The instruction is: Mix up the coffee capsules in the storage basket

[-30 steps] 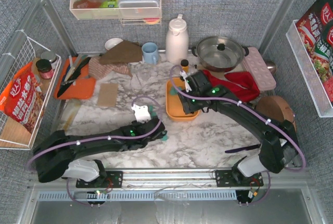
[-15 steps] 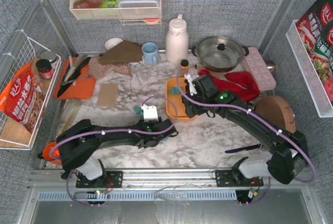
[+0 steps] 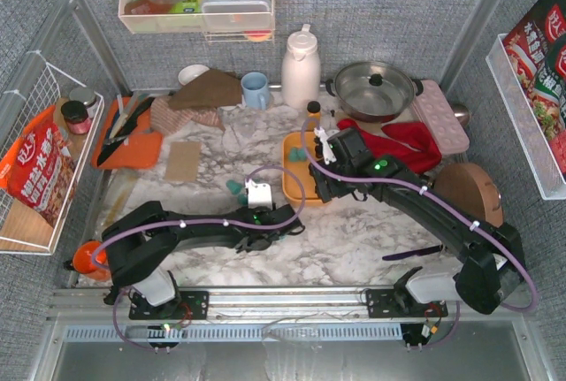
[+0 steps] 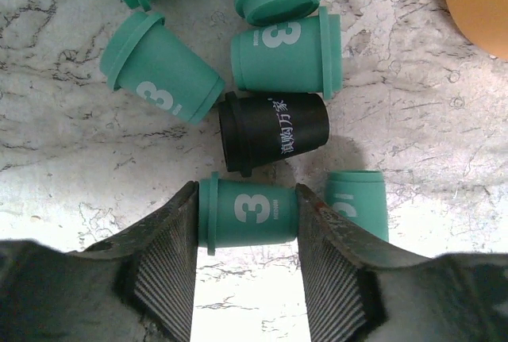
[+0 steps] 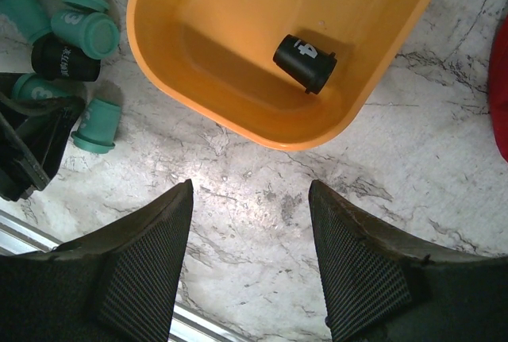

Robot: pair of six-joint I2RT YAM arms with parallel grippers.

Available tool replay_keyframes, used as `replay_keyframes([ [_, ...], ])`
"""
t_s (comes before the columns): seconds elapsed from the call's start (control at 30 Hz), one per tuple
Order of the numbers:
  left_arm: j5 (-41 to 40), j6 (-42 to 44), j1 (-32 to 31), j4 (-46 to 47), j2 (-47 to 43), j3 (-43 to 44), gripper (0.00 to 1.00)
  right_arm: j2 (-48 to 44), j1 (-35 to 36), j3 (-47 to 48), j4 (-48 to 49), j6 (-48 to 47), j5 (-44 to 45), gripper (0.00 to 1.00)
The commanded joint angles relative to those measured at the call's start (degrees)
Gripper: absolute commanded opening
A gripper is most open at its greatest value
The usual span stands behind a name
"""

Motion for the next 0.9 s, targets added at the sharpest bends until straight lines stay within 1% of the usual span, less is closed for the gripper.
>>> replay_keyframes([
  [0.0, 0.61, 1.64, -0.04, 0.17, -0.98, -0.37, 0.5, -0.18, -0.08, 0.35, 0.25, -0.12, -0.69, 0.65],
  [0.17, 0.0, 4.64, -0.02, 1.45, -4.0, -0.03, 0.43, -0.37, -0.08, 1.24, -0.7, -0.08, -1.13, 0.65],
  [0.23, 0.2, 7.91, -0.02, 4.57, -6.35, -0.93, 0.42, -0.67, -0.08, 1.52, -1.22, 0.0, -1.58, 0.65],
  [0.3, 1.54, 13.93, -0.04, 10.21, -9.73, -2.61, 0.42, -1.17, 0.0, 1.94, -1.63, 0.17, -2.24, 0.65],
  [0.37, 4.15, 22.02, -0.01, 18.35, -14.55, -5.33, 0.43, -1.84, 0.01, 2.3, -2.22, 0.39, -3.16, 0.65],
  [0.43, 8.03, 30.9, -0.08, 29.59, -19.02, -9.57, 0.45, -2.7, 0.1, 2.8, -2.68, 0.68, -4.75, 0.65],
  [0.57, 14.73, 48.39, -0.05, 51.44, -25.79, -18.88, 0.45, -4.11, 0.59, 4.43, -3.39, 1.42, -7.81, 0.65],
  [0.67, 18.65, 60.47, -0.02, 63.0, -28.28, -23.42, 0.44, -5.25, 1.26, 5.86, -3.67, 2.36, -9.81, 0.65],
  [0.7, 20.09, 64.73, -0.01, 68.11, -28.62, -24.94, 0.44, -5.63, 1.54, 6.24, -3.72, 2.71, -10.3, 0.65],
  [0.77, 22.05, 71.66, -0.03, 75.39, -28.87, -27.83, 0.43, -6.3, 2.25, 6.83, -3.49, 3.54, -11.41, 0.65],
  [0.87, 23.91, 80.13, 0.1, 83.07, -27.72, -30.48, 0.43, -6.99, 3.6, 7.58, -2.59, 5.02, -13.03, 0.65],
])
